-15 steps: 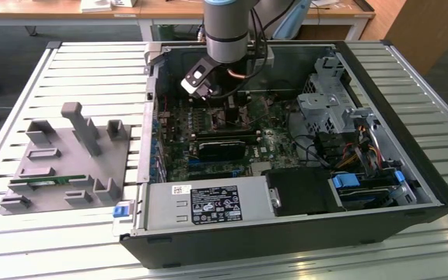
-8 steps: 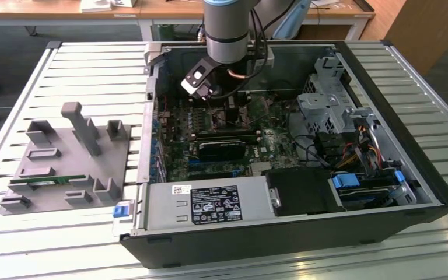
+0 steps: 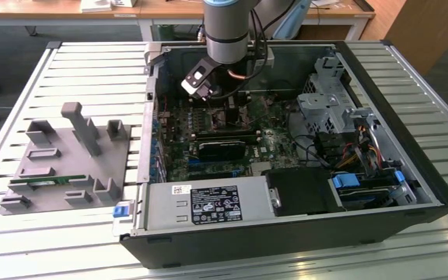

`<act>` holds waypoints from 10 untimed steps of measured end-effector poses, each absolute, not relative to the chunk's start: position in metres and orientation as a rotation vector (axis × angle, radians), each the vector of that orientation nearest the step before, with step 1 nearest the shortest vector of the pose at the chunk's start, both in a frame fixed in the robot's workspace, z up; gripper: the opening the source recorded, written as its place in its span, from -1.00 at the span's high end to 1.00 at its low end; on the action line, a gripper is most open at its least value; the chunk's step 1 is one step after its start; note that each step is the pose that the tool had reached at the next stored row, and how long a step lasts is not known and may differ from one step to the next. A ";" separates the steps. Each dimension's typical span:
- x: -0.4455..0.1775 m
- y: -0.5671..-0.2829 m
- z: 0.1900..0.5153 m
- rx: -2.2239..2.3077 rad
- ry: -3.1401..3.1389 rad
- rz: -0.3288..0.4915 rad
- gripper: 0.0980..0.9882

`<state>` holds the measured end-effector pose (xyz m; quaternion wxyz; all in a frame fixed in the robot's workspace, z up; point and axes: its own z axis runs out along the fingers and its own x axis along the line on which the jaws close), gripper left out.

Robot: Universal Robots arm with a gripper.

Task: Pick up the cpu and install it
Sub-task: 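Place the cpu into insertion slot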

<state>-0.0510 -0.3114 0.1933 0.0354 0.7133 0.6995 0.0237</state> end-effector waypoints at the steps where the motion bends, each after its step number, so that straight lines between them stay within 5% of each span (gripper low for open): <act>1: -0.051 -0.312 0.193 2.192 2.149 0.072 -0.15; 10: -0.051 -0.312 0.201 2.192 2.149 0.072 -0.15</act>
